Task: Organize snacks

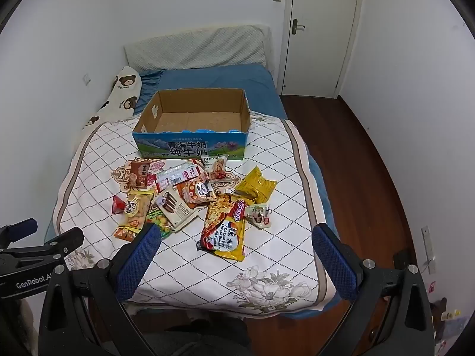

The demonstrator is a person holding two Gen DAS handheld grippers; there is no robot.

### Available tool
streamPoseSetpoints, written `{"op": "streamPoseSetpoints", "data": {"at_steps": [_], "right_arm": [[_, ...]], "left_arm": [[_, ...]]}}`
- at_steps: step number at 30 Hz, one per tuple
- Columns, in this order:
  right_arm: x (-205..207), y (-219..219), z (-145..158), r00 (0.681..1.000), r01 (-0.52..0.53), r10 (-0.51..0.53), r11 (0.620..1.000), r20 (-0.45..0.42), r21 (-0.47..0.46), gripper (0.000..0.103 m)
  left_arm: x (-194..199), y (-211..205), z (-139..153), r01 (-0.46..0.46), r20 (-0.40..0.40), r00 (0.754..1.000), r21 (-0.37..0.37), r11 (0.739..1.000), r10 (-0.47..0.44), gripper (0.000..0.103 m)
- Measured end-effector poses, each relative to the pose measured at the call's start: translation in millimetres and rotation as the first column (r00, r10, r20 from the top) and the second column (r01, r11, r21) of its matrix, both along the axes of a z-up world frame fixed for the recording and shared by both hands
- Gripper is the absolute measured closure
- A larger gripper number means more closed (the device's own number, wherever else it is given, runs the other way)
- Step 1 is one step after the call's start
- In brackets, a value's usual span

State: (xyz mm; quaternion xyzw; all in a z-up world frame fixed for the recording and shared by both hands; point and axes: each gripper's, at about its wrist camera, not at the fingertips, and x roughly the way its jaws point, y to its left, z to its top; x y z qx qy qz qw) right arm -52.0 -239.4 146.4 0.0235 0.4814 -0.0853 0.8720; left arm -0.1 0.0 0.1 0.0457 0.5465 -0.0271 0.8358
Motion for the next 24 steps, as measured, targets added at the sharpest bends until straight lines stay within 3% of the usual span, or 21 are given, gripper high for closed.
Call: {"op": "streamPoseSetpoints", "data": {"at_steps": [24], "right_arm": [[-0.9, 4.6, 5.5, 1.000, 0.000, 0.000, 1.000, 0.015, -0.007, 0.000]], "left_arm": [[-0.6, -0.9, 7.2, 0.005, 0.017, 1.000, -0.015, 1.000, -0.005, 0.000]]}}
